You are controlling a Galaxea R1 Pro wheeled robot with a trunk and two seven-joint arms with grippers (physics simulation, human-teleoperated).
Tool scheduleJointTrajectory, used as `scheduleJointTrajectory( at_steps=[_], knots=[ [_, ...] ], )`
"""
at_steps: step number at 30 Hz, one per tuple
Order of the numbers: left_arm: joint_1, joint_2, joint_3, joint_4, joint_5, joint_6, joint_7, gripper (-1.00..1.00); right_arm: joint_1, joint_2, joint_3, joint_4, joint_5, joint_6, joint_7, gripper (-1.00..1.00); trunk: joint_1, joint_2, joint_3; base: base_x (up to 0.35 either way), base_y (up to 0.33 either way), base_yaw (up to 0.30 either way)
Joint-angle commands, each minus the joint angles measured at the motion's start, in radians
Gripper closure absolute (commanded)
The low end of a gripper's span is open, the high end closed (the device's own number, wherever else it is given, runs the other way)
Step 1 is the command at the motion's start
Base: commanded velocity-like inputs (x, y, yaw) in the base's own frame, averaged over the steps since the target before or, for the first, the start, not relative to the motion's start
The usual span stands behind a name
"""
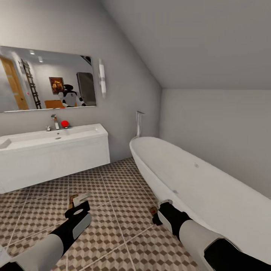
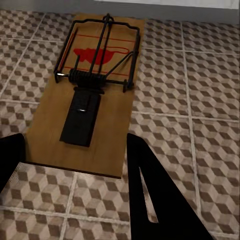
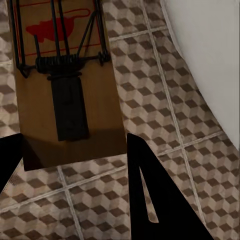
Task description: Take the four mousetraps from the cabinet in the bathroom and place them on the bathroom floor. Make sure all four end up on the same floor surface, and ensure that at least two of them are either under or directly next to the same bathroom sink.
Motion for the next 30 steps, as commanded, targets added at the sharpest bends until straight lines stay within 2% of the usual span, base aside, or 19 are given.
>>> scheduleJointTrajectory(
  at_steps=[1,30],
  knots=[
    [-0.001,0.001,-0.009,0.000,0.007,-0.004,0.005,1.00,-0.001,0.000,0.006,-0.001,-0.014,0.004,-0.008,1.00,0.001,-0.001,-0.001,0.323,0.000,0.275],
    [-0.001,-0.014,-0.011,0.004,0.006,0.003,-0.005,1.00,-0.001,-0.011,0.005,-0.001,-0.009,0.004,-0.018,1.00,0.001,-0.001,-0.001,0.323,0.000,0.275]
  ],
)
